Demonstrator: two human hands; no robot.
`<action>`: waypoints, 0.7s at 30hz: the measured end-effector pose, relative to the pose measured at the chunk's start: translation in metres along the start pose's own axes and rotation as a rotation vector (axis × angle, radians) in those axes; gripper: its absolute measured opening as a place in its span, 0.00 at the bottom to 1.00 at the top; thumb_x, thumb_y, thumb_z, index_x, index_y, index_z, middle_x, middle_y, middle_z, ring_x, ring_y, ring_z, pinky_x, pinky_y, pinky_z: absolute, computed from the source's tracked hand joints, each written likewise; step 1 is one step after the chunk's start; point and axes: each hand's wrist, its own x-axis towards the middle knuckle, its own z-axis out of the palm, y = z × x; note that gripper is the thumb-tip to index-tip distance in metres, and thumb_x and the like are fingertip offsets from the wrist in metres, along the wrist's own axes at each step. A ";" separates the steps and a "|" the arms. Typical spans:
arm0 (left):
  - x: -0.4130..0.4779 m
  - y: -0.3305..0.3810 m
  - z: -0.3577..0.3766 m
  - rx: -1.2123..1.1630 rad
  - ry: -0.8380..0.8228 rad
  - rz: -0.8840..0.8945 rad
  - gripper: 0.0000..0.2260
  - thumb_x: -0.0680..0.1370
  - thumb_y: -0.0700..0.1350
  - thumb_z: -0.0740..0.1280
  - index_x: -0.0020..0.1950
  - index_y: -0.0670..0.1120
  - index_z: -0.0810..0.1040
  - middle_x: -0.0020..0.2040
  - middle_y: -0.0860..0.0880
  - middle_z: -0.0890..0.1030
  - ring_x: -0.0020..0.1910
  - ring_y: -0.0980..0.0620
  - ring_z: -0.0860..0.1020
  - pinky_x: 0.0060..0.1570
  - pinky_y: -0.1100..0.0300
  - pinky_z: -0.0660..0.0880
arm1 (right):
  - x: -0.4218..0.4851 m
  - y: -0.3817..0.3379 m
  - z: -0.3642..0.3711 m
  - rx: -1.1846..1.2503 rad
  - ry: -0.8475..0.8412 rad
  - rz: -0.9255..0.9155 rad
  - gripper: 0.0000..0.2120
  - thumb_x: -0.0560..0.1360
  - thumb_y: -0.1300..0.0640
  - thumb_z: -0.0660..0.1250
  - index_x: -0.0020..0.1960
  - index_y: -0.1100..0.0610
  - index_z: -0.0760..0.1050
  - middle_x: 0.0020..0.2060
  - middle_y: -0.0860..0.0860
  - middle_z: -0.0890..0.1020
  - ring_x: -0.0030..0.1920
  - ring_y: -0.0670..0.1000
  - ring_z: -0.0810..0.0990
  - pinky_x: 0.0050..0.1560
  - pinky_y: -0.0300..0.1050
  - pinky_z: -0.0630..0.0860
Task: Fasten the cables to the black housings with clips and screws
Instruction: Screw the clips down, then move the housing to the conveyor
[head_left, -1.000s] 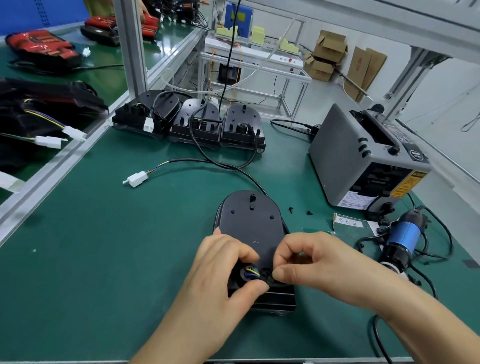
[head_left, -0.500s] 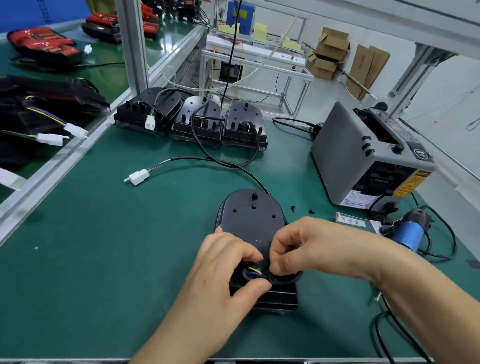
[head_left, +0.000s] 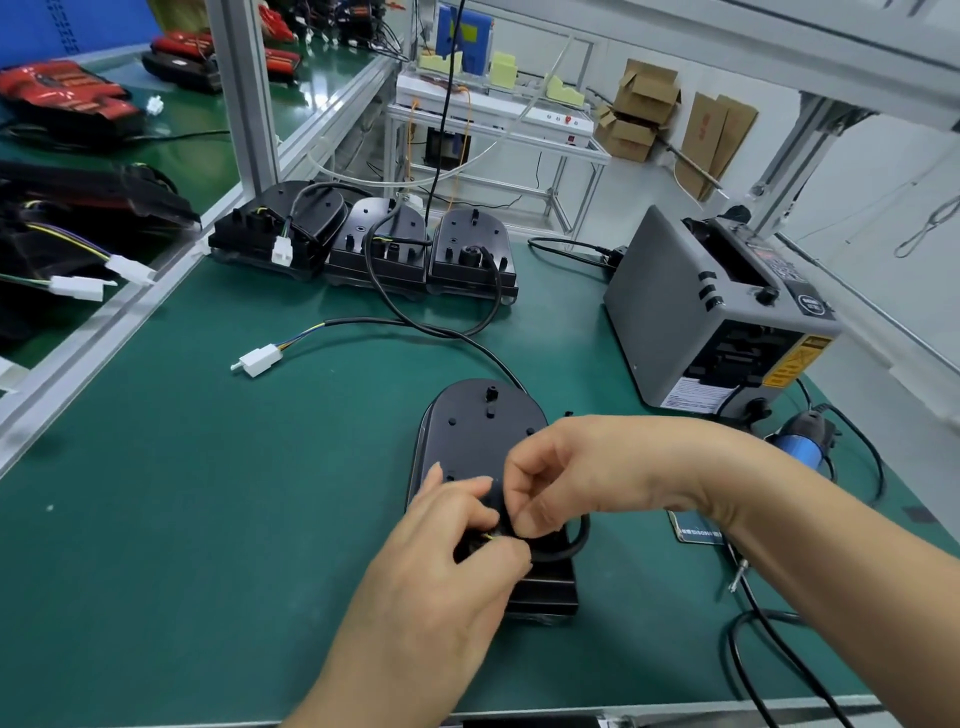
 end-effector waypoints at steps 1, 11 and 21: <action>-0.003 0.001 0.003 0.054 0.028 0.023 0.08 0.74 0.41 0.64 0.39 0.42 0.82 0.41 0.44 0.79 0.55 0.46 0.76 0.57 0.42 0.75 | 0.000 0.000 0.000 0.004 -0.002 -0.005 0.04 0.72 0.56 0.71 0.40 0.49 0.78 0.36 0.45 0.79 0.38 0.42 0.75 0.51 0.44 0.73; -0.009 -0.001 0.011 0.118 0.087 0.057 0.09 0.74 0.38 0.62 0.42 0.41 0.83 0.45 0.46 0.76 0.48 0.47 0.79 0.56 0.46 0.77 | -0.004 0.011 0.006 0.059 0.073 -0.025 0.05 0.73 0.48 0.70 0.40 0.48 0.78 0.34 0.42 0.80 0.37 0.40 0.75 0.47 0.40 0.71; -0.008 -0.001 0.011 0.081 0.078 0.012 0.04 0.71 0.36 0.69 0.42 0.41 0.84 0.43 0.44 0.79 0.47 0.45 0.81 0.53 0.44 0.78 | -0.005 0.012 0.012 0.081 0.138 -0.033 0.05 0.72 0.51 0.71 0.39 0.48 0.77 0.34 0.42 0.79 0.36 0.40 0.74 0.45 0.39 0.71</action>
